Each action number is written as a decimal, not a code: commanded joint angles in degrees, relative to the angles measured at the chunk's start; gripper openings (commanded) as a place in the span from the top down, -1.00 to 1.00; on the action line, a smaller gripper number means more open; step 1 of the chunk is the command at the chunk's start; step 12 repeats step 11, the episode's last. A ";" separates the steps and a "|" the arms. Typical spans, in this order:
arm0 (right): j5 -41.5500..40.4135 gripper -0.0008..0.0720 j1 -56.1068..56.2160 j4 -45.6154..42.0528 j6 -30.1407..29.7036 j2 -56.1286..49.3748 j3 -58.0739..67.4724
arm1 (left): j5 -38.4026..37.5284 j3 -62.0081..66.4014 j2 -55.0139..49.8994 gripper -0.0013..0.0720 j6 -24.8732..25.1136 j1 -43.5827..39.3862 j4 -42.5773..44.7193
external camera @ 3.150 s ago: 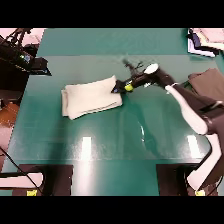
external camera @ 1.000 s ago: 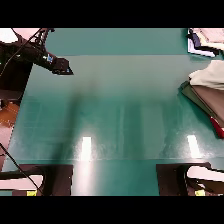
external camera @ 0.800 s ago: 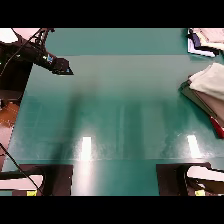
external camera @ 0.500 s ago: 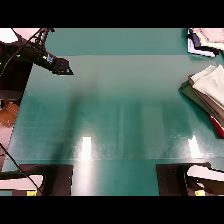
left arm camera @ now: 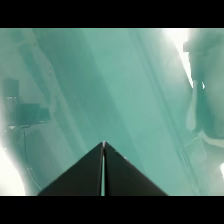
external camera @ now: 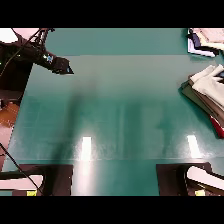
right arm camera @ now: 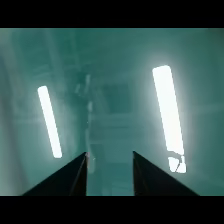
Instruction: Fold the shirts.
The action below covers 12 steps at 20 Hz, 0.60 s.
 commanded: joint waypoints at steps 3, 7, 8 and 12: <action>-3.48 0.93 16.37 5.31 -1.07 1.31 -1.09 | 1.07 0.00 0.00 0.90 -0.13 0.04 0.00; -4.11 0.93 23.54 5.22 -2.01 1.31 -1.09 | 1.07 0.00 0.00 0.90 -0.13 0.04 0.00; -4.46 0.93 24.39 5.25 -2.01 1.31 -1.09 | 1.07 0.00 0.00 0.90 -0.13 0.04 0.00; -4.33 0.93 25.11 5.31 -2.01 1.31 -1.09 | 1.11 0.00 0.00 0.90 -0.13 0.04 0.00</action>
